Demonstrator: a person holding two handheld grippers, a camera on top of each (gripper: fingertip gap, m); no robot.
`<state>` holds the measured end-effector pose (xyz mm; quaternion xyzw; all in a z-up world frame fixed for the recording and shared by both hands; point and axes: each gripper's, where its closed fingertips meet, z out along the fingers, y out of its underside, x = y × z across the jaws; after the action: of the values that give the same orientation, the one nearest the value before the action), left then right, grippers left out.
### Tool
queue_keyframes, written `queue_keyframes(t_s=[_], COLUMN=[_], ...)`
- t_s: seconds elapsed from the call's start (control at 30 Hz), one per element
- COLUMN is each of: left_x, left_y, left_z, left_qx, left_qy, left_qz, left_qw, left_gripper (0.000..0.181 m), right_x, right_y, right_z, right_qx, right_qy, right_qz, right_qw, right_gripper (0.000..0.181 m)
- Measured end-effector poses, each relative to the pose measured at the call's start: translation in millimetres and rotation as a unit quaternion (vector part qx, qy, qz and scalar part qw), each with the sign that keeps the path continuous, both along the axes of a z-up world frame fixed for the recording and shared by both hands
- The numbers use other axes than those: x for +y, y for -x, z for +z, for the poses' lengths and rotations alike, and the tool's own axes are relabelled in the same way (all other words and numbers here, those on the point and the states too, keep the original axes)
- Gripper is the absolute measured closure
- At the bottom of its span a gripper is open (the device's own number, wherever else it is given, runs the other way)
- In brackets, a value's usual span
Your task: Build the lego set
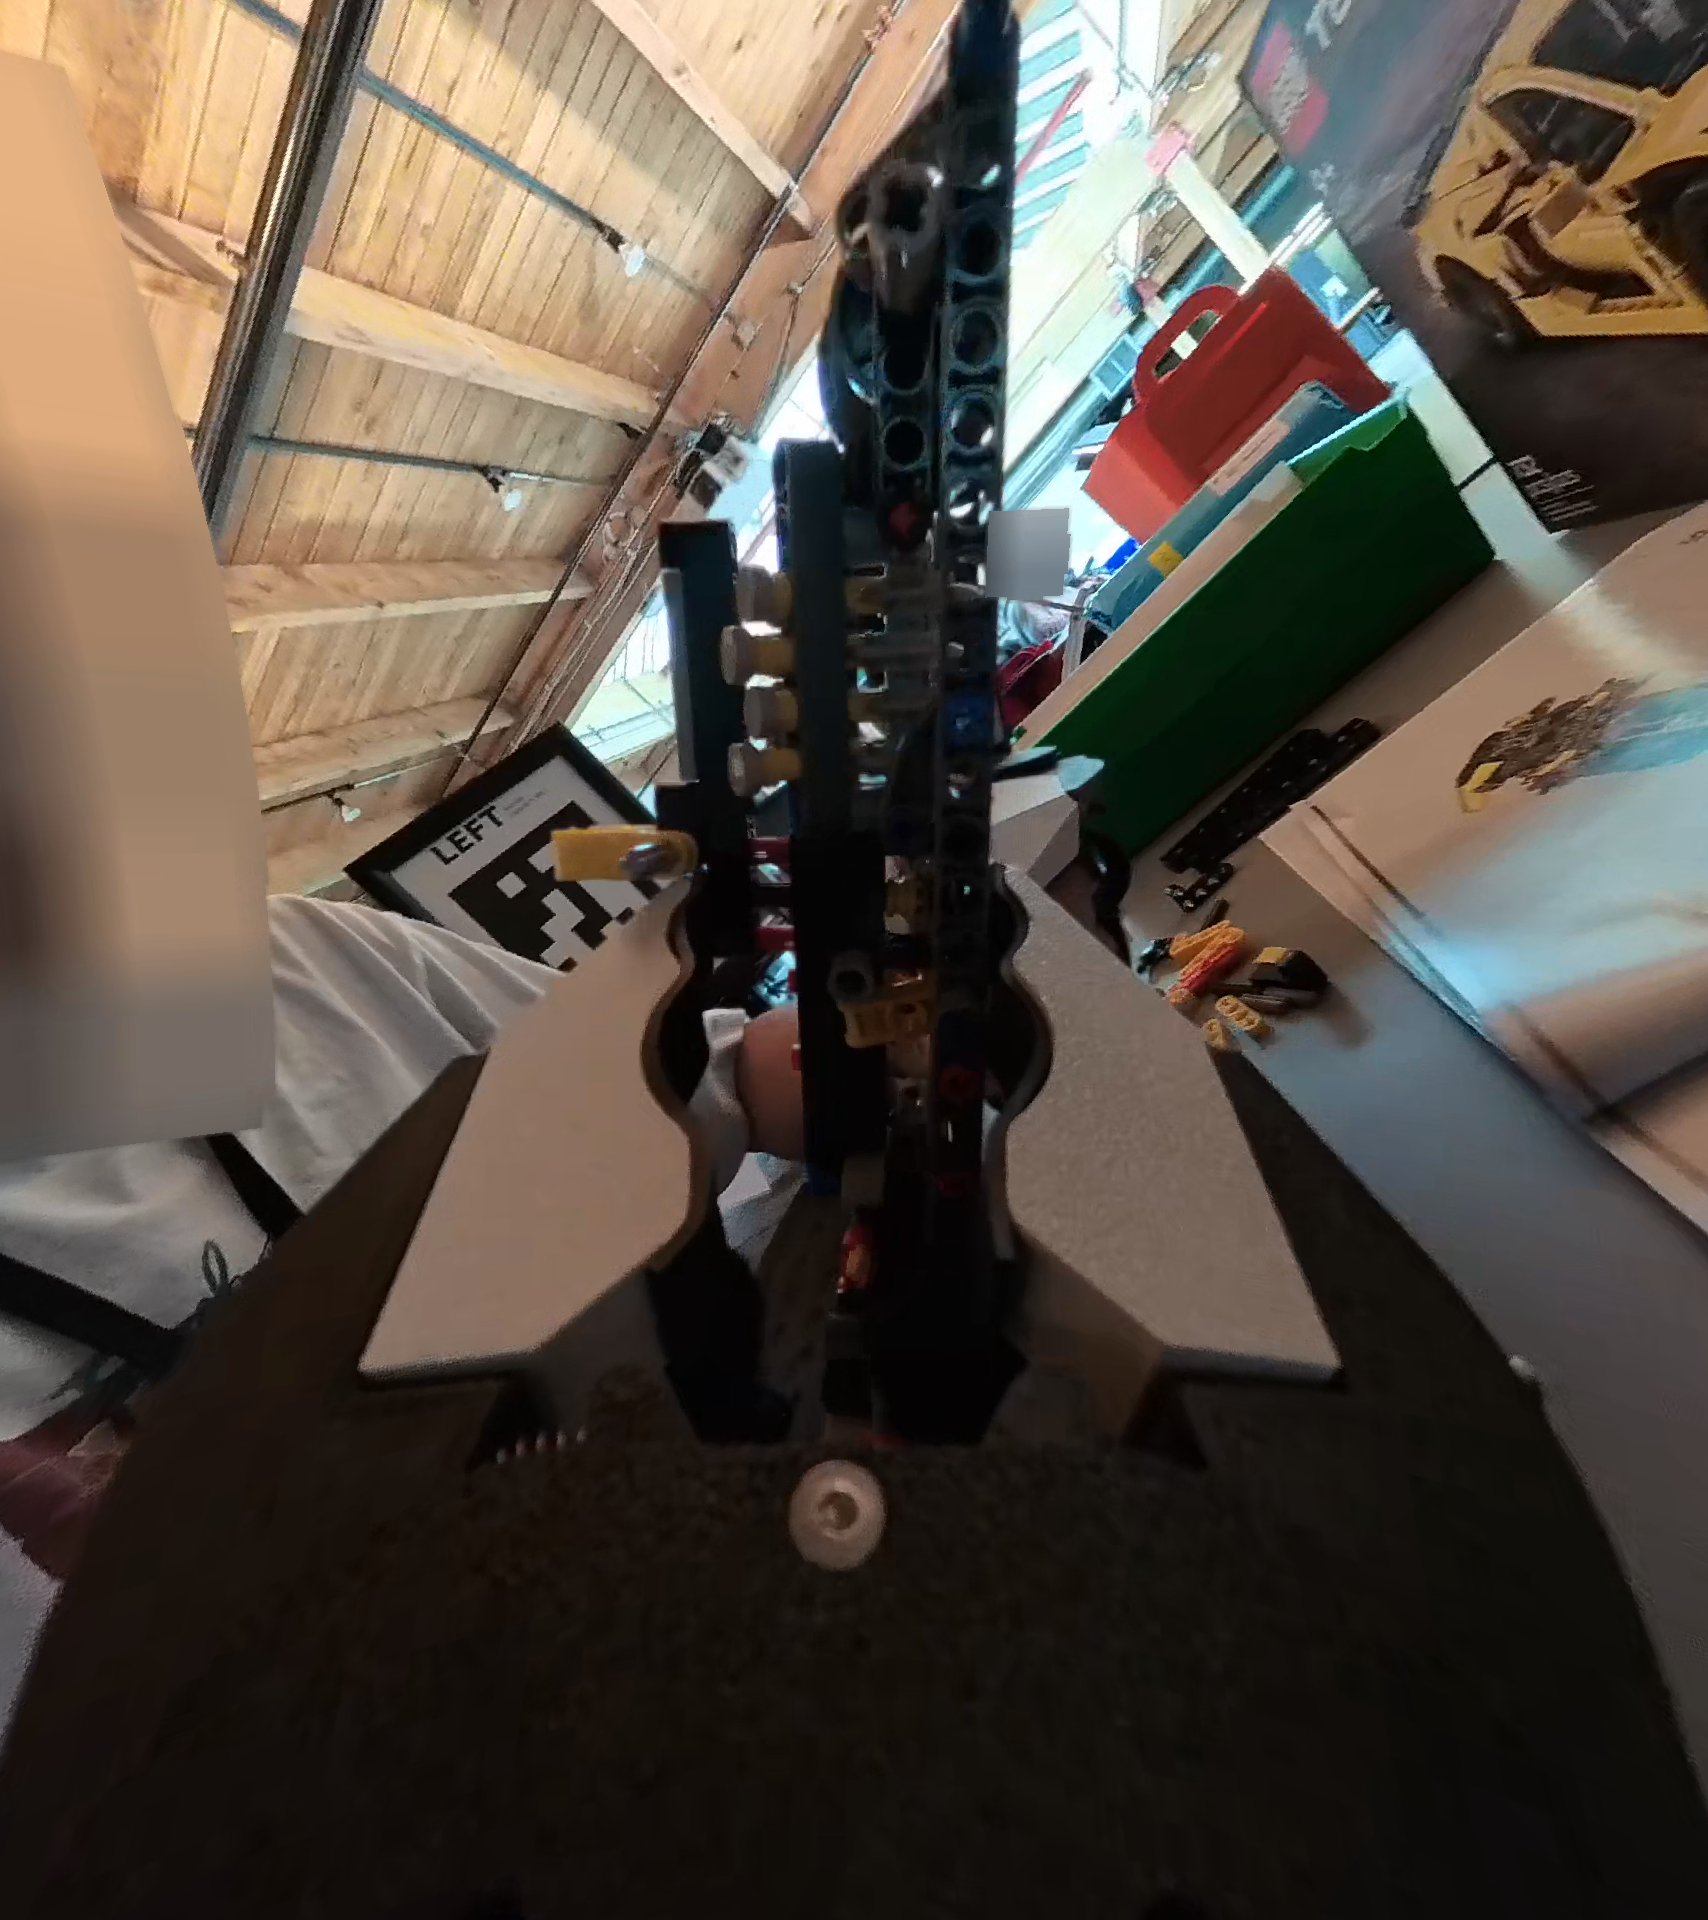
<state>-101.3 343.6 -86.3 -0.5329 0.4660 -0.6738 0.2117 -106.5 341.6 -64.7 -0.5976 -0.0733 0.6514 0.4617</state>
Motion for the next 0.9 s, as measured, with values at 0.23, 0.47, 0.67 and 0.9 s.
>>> queue_keyframes(t_s=[0.23, 0.47, 0.67, 0.9], left_x=[-3, -6, -8, -12], left_y=[-4, -6, -6, -4], left_z=[0, 7, 11, 15], left_qx=[0.000, -0.027, -0.038, -0.046], left_qy=[-0.010, 0.002, -0.023, -0.050], left_qz=[0.015, 0.043, 0.060, 0.063], left_qw=[1.000, 0.999, 0.997, 0.996], left_gripper=[0.173, 0.174, 0.174, 0.174], right_x=[2, -5, -9, -14], right_y=[1, 0, 2, 4], right_z=[1, 8, 11, 15], right_qx=[0.017, 0.011, -0.016, -0.020], right_qy=[0.013, -0.020, -0.048, -0.066], right_qz=[0.011, 0.016, 0.011, 0.011], right_qw=[1.000, 1.000, 0.999, 0.998], right_gripper=[0.130, 0.131, 0.132, 0.132])
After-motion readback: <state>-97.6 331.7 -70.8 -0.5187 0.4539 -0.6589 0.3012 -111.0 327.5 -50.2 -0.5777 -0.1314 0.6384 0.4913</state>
